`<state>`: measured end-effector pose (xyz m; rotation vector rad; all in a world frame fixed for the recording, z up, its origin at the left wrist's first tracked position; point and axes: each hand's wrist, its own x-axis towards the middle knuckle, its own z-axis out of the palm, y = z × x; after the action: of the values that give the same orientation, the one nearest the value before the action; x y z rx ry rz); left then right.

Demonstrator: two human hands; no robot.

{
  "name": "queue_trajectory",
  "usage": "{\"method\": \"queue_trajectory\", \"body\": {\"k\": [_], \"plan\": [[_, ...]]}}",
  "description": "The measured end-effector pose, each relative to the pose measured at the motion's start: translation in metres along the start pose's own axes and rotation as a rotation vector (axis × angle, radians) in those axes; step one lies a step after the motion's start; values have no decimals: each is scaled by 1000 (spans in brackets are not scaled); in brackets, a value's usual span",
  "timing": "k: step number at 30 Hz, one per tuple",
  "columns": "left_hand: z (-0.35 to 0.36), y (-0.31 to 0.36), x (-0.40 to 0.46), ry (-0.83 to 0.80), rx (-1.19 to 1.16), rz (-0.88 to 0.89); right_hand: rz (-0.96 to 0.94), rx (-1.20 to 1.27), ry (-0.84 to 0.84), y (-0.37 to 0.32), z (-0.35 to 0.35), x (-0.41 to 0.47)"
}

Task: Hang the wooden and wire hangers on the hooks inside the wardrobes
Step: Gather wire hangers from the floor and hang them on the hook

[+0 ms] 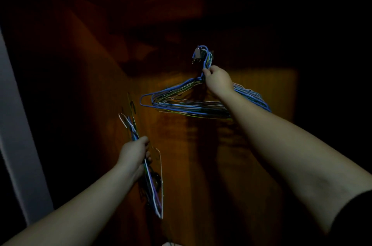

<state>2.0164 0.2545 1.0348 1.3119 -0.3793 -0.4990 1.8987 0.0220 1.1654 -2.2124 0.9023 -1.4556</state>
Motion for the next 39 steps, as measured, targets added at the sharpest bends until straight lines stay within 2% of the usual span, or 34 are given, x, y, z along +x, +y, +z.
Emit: {"method": "queue_trajectory", "body": {"k": [6, 12, 20, 28, 35, 39], "plan": [[-2, 1, 0, -15, -3, 1, 8, -29, -34, 2, 1, 2], [-5, -1, -1, -18, -16, -13, -23, -68, 12, 7, 3, -2], [-4, -3, -7, -44, -52, -69, -29, -313, 96, 7, -2, -4], [-9, -1, -11, -79, -65, -86, -5, -347, 87, 6, -7, -3], [-21, -6, -4, -182, -65, -128, -3, -423, 87, 4, -13, -1], [-37, -11, -9, -275, -67, -161, -34, -387, 190, -6, -11, -20]]}}
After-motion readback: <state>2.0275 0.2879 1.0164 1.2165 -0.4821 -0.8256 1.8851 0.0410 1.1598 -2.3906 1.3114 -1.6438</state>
